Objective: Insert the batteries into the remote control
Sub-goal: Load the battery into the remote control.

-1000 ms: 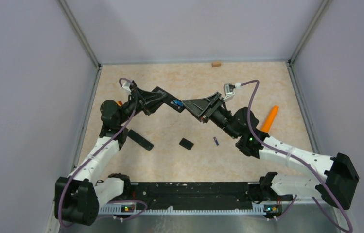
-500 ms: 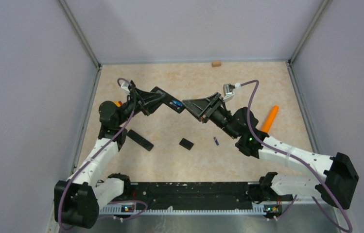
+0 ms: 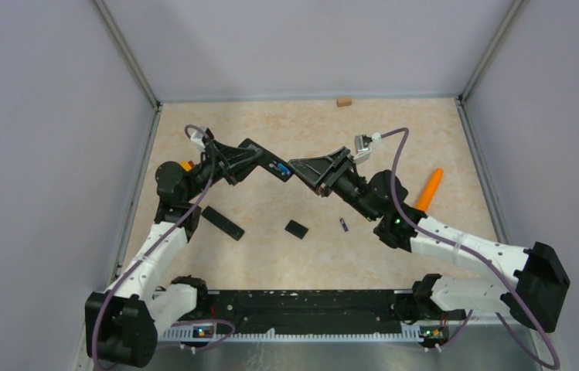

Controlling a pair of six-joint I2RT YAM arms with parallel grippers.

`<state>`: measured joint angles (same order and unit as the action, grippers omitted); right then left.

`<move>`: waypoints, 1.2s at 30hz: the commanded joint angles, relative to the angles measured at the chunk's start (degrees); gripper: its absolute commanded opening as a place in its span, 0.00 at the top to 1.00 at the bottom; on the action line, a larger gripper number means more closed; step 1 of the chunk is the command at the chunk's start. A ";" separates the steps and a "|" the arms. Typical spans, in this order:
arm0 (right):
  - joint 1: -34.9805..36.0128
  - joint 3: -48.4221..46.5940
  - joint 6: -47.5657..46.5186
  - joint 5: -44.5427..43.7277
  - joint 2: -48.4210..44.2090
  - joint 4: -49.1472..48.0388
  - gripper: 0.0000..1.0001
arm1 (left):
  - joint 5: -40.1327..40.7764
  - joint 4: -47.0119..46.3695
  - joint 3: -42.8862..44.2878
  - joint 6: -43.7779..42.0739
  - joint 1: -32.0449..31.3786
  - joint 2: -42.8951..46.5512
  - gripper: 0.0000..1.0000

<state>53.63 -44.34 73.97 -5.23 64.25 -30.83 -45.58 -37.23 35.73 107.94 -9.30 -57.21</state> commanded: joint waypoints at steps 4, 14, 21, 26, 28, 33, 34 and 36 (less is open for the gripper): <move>0.35 -1.18 -2.16 -4.02 -2.59 3.97 0.46 | -0.47 -1.79 2.75 -1.00 -0.10 1.52 1.00; 0.35 1.56 -5.43 -0.51 -3.79 -4.91 0.25 | -0.54 0.66 2.79 -0.52 -0.10 1.32 1.00; 0.34 0.26 -6.18 4.02 -1.47 -4.96 0.24 | -0.67 4.91 3.34 2.89 -0.10 1.71 1.00; 0.42 -0.69 -5.93 5.06 0.23 -5.49 0.24 | -0.38 8.28 3.74 2.10 -0.10 2.79 1.00; 0.40 -0.84 -5.69 5.06 0.64 -5.84 0.24 | -0.54 7.83 3.86 1.93 -0.10 2.93 1.00; 0.35 -0.73 -4.52 4.62 0.97 -5.46 0.29 | -1.49 6.37 4.76 1.16 -0.10 2.81 1.00; 0.34 -0.55 -4.22 4.45 0.98 -5.50 0.30 | -1.86 6.23 4.79 1.06 -0.10 2.81 1.00; 0.36 -0.57 -3.92 4.21 1.05 -5.22 0.35 | -2.01 5.64 4.71 0.98 -0.10 2.96 1.00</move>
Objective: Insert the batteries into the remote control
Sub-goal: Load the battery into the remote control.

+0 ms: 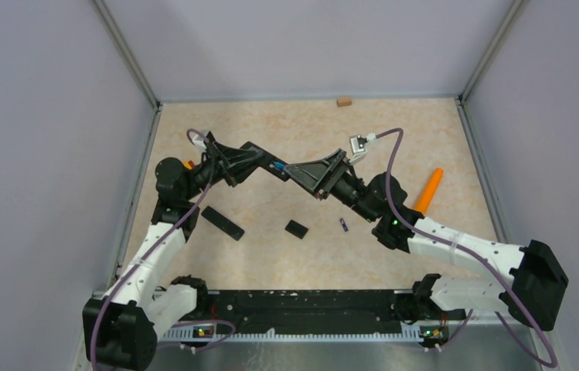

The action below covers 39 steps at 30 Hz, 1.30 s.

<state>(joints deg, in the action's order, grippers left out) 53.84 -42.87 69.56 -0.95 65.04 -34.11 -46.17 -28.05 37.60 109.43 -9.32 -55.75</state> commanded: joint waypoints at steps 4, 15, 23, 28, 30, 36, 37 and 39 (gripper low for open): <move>0.06 -1.90 0.97 -0.09 0.49 -2.50 0.40 | -1.75 -3.99 3.04 -1.15 -0.08 1.69 1.00; 0.08 -2.61 1.05 0.74 1.09 -2.68 0.39 | -2.12 -3.49 3.71 -3.68 -0.08 1.51 1.00; 0.10 -2.38 2.64 0.78 2.80 -2.67 0.55 | -2.52 -7.06 4.75 -6.19 -0.08 2.51 1.00; 0.09 -1.95 3.12 0.72 3.07 -2.05 0.65 | -2.54 -8.23 5.41 -8.18 -0.08 3.42 1.00; 0.10 -2.02 3.13 0.18 3.02 -0.97 0.68 | -2.50 -8.22 5.74 -10.21 -0.08 3.83 1.00; 0.04 -4.99 3.17 -2.80 2.63 13.19 0.82 | -1.49 -1.81 8.14 -21.13 -0.08 5.66 1.00; 0.03 -5.87 3.24 -3.37 2.68 16.33 0.82 | -0.95 -1.28 8.26 -22.86 -0.08 6.10 1.00; 0.07 -6.98 3.19 -4.39 2.60 20.45 0.82 | -0.18 -0.36 8.64 -25.23 -0.08 6.96 1.00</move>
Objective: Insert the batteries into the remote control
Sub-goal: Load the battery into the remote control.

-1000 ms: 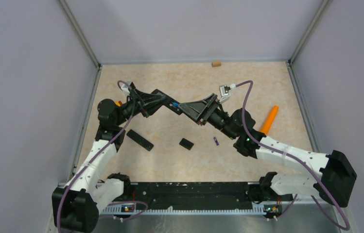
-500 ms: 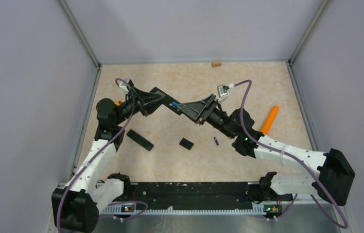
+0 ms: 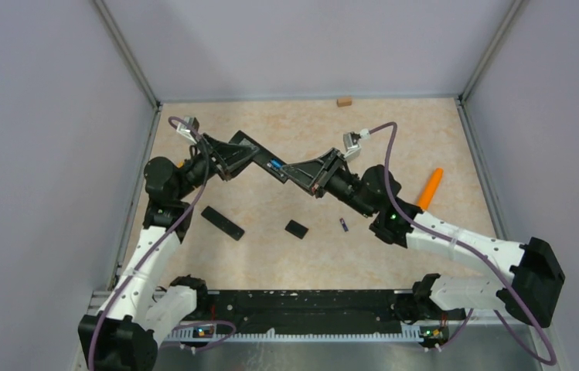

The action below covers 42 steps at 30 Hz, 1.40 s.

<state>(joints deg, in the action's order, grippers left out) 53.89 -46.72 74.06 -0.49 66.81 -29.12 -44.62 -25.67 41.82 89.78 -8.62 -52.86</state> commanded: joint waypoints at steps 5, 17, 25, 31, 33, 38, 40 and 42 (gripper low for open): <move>-0.03 -2.37 -2.40 -4.96 -0.38 13.59 0.59 | -0.83 4.97 7.02 -13.87 -0.78 4.90 1.00; -0.71 1.72 -15.88 -0.38 -9.27 1.09 0.22 | -0.55 15.09 6.37 -29.77 -0.61 3.65 1.00; -0.71 -7.35 -36.53 9.92 -4.52 17.75 0.22 | -6.68 15.63 6.80 -34.72 -0.61 3.62 1.00; -0.69 -13.99 -47.88 20.96 2.53 24.07 0.24 | -15.52 14.53 6.88 -37.19 -0.61 3.03 1.00; -0.65 -14.97 -49.05 24.38 3.80 23.52 0.28 | -17.53 14.55 6.72 -37.59 -0.61 2.95 1.00; -0.65 -12.33 -47.34 32.37 3.18 15.44 0.40 | -19.58 14.26 6.13 -38.07 -0.63 3.64 1.00; -0.65 -11.76 -46.77 34.26 3.38 14.07 0.49 | -19.90 14.37 5.96 -38.10 -0.61 3.71 1.00; -0.64 -11.61 -46.33 34.81 3.77 14.05 0.58 | -20.79 14.04 5.91 -37.86 -0.61 3.57 1.00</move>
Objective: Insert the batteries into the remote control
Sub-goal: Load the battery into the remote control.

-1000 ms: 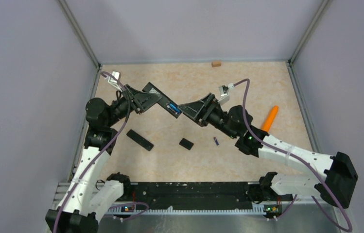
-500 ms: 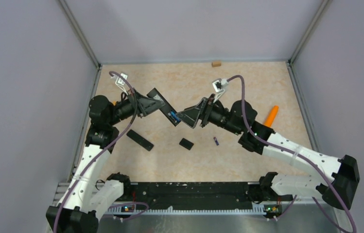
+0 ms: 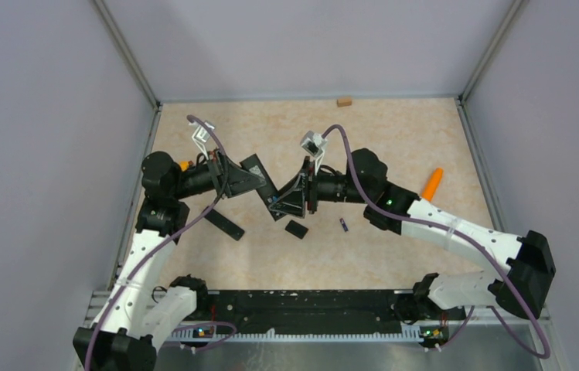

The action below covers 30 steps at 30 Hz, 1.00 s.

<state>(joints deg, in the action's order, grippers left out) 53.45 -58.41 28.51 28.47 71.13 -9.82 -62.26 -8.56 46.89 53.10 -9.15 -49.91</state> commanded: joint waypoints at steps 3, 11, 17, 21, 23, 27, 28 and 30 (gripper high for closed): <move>-0.30 -0.19 -0.37 5.85 0.41 -4.26 0.70 | -4.34 -3.65 0.95 -0.63 -0.08 0.67 1.00; -0.36 -0.60 0.72 5.30 1.82 -4.35 0.75 | -4.38 -4.07 0.64 0.81 -0.10 1.87 1.00; -0.44 0.34 1.58 -2.87 -1.56 -0.83 0.26 | 2.82 7.05 1.96 -6.34 -0.08 2.48 1.00; -0.54 -0.65 1.19 -9.68 -4.62 7.81 0.06 | 17.75 24.15 4.83 -15.58 0.09 3.12 1.00; -0.52 -1.40 0.10 -13.57 -5.29 13.98 0.07 | 24.86 27.87 4.76 -17.40 0.09 4.00 1.00; -0.71 0.96 -0.57 -26.82 -6.51 21.40 0.03 | 36.00 29.06 2.28 -18.00 0.09 6.23 1.00; -0.78 2.34 -1.11 -28.95 -6.49 21.75 0.01 | 37.63 29.04 1.79 -18.18 0.12 6.49 1.00; -0.86 5.15 -3.13 -32.41 -6.10 20.91 0.01 | 40.47 29.25 1.39 -18.42 0.18 6.74 1.00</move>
<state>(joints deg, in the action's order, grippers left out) 53.06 -56.97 28.75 8.62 65.69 6.50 -33.47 19.14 48.86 37.52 -9.15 -44.93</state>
